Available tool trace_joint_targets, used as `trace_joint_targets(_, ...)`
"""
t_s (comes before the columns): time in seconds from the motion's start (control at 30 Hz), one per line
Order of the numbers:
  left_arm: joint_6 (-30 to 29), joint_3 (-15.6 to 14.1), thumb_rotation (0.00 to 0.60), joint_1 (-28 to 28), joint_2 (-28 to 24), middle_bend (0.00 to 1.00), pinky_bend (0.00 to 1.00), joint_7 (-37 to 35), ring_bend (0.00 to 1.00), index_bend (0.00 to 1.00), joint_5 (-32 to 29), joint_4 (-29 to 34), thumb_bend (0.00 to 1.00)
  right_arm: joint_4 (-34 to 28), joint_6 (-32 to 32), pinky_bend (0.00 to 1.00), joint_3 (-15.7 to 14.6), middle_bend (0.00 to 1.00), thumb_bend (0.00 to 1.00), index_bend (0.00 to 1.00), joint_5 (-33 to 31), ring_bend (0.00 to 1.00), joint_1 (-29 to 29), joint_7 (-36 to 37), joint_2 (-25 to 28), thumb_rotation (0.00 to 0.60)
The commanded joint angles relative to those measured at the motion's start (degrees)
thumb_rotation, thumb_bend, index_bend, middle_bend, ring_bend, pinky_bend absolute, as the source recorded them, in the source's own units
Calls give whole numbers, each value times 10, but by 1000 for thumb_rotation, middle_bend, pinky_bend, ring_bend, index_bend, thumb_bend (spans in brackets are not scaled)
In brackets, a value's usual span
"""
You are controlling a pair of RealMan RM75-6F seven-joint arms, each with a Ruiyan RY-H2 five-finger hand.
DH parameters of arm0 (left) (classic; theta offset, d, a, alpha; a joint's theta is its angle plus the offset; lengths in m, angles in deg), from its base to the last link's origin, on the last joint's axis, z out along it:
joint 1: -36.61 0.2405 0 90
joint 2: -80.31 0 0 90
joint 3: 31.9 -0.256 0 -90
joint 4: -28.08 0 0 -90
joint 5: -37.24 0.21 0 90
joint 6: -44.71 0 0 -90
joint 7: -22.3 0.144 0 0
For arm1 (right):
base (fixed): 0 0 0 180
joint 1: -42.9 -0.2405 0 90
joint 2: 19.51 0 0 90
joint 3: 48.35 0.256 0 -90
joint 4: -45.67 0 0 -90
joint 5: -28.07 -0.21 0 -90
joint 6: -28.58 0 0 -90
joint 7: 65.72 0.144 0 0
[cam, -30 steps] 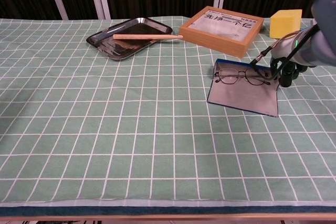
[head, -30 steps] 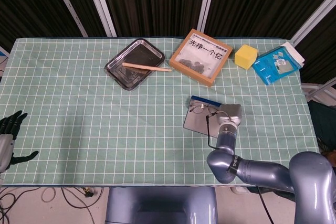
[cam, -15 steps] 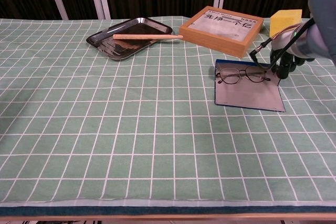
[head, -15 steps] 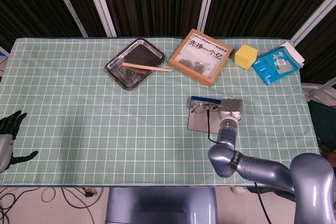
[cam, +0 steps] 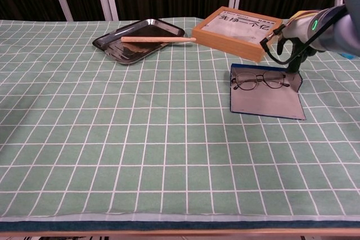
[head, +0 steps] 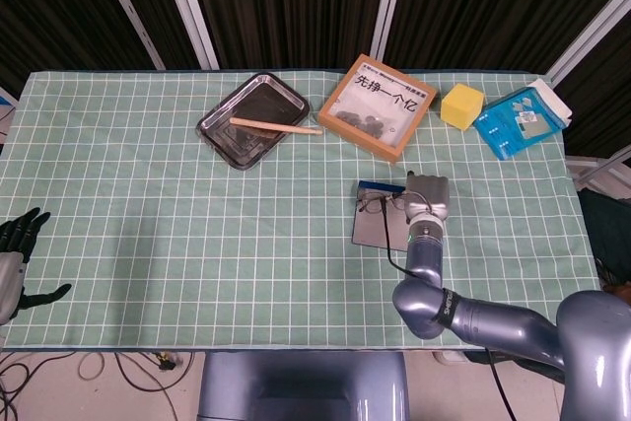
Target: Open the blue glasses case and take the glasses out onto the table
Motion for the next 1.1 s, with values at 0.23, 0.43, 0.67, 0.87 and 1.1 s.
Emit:
trace_joint_targets(0.23,-2,1,600,0,5,0,0,5,0,0,-1,-4,36,53,41,1000,3,956,405,399,106,986,25,108,0,600)
trace_joint_targets(0.43,-1,2,600,-1,10,0,0,14,0,0,-3,-6,36,98,71,1000,4,956,403,424,104,986,24,123,-16,600)
trace_joint_targets(0.67,3,2,600,-3,14,0,0,23,0,0,-8,-6,36,141,96,1000,9,956,403,431,87,986,23,131,-40,600)
trace_joint_targets(0.87,5,4,600,-4,15,0,0,25,0,0,-12,-6,36,168,114,1000,19,956,403,435,64,986,20,135,-58,600)
trace_joint_targets(1.1,8,5,600,-5,17,0,0,27,0,0,-16,-7,36,196,128,1000,29,956,404,435,47,986,13,134,-76,600)
